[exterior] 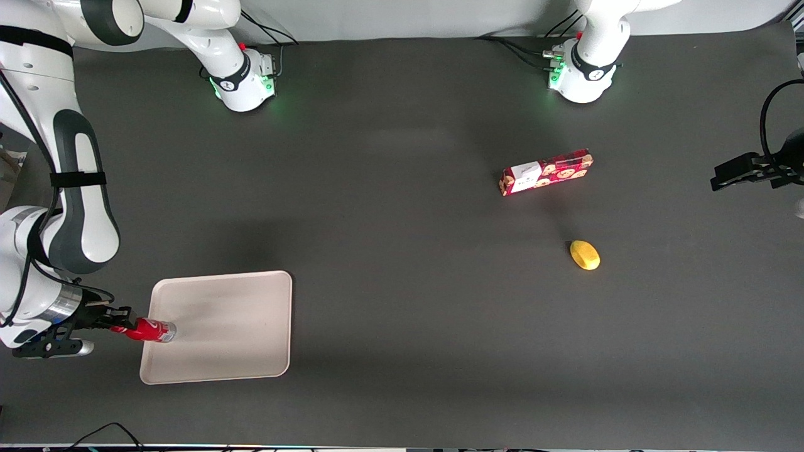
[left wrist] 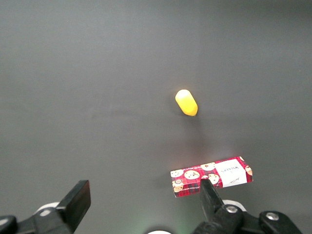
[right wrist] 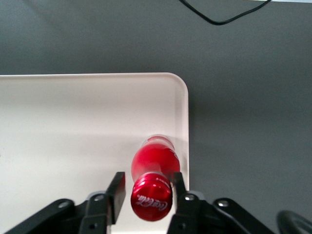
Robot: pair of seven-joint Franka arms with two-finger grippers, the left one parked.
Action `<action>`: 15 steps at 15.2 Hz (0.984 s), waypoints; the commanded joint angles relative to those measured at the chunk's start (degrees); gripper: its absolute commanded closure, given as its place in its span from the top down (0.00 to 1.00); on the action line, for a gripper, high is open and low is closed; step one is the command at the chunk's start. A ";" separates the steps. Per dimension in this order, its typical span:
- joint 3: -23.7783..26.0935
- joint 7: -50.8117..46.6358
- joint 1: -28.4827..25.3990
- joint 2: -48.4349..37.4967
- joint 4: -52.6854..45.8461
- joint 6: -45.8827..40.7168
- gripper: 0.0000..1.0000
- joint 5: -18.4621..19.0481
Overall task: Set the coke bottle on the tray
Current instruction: 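Lower the bottle onto the tray and open the right gripper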
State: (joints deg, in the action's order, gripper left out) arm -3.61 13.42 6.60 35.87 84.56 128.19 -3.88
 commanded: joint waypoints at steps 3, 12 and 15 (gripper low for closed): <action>-0.25 2.49 -0.44 -0.71 -0.45 1.10 1.00 -1.74; -0.34 -3.12 -2.64 -20.90 1.91 -20.23 1.00 -0.43; -0.25 -7.35 -4.22 -30.04 5.69 -28.14 1.00 1.15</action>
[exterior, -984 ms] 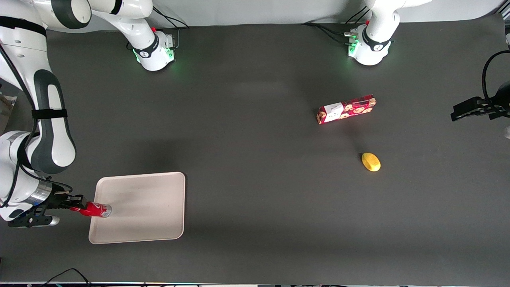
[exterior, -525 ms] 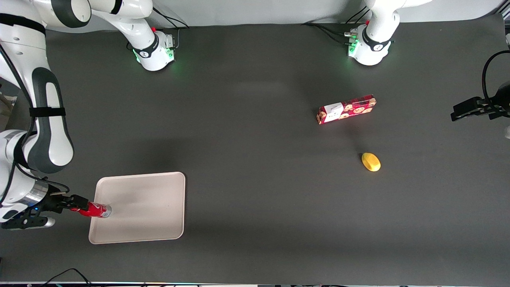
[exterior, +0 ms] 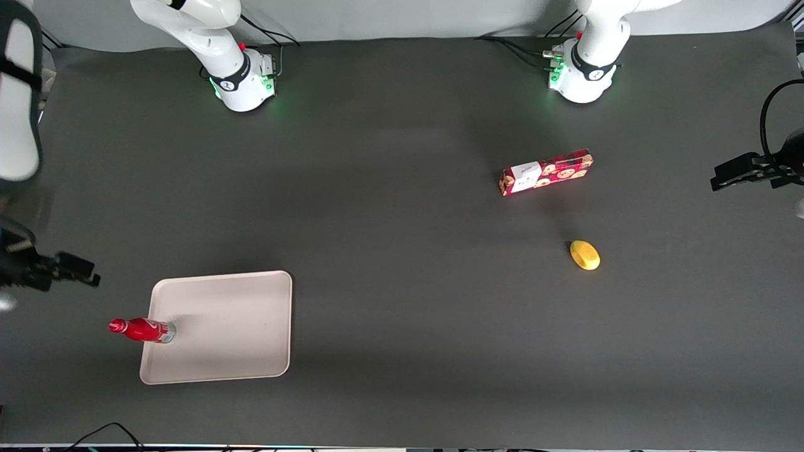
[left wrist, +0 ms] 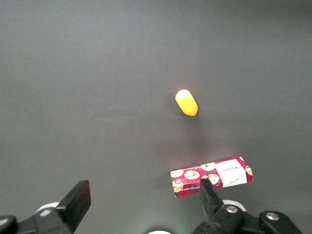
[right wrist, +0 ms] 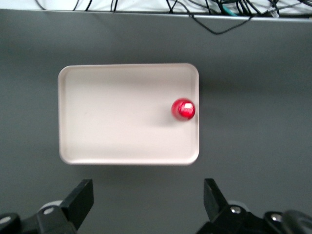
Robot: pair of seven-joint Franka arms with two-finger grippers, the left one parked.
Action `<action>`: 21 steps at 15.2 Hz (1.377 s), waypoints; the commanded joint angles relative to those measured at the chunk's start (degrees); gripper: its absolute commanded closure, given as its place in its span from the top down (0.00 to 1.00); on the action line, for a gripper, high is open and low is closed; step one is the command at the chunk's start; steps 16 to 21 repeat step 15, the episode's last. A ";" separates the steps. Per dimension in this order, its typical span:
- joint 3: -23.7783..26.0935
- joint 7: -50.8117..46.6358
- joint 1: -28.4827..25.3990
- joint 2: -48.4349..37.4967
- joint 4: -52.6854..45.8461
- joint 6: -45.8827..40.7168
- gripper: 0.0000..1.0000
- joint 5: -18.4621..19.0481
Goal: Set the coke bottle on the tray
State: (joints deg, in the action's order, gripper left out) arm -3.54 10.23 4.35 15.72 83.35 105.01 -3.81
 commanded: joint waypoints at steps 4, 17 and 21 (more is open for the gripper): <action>-0.32 -4.60 -3.11 -19.13 8.84 -15.25 1.00 1.34; -0.24 -7.07 -4.00 -22.58 12.72 -14.22 1.00 3.10; -0.24 -7.07 -4.00 -22.58 12.72 -14.22 1.00 3.10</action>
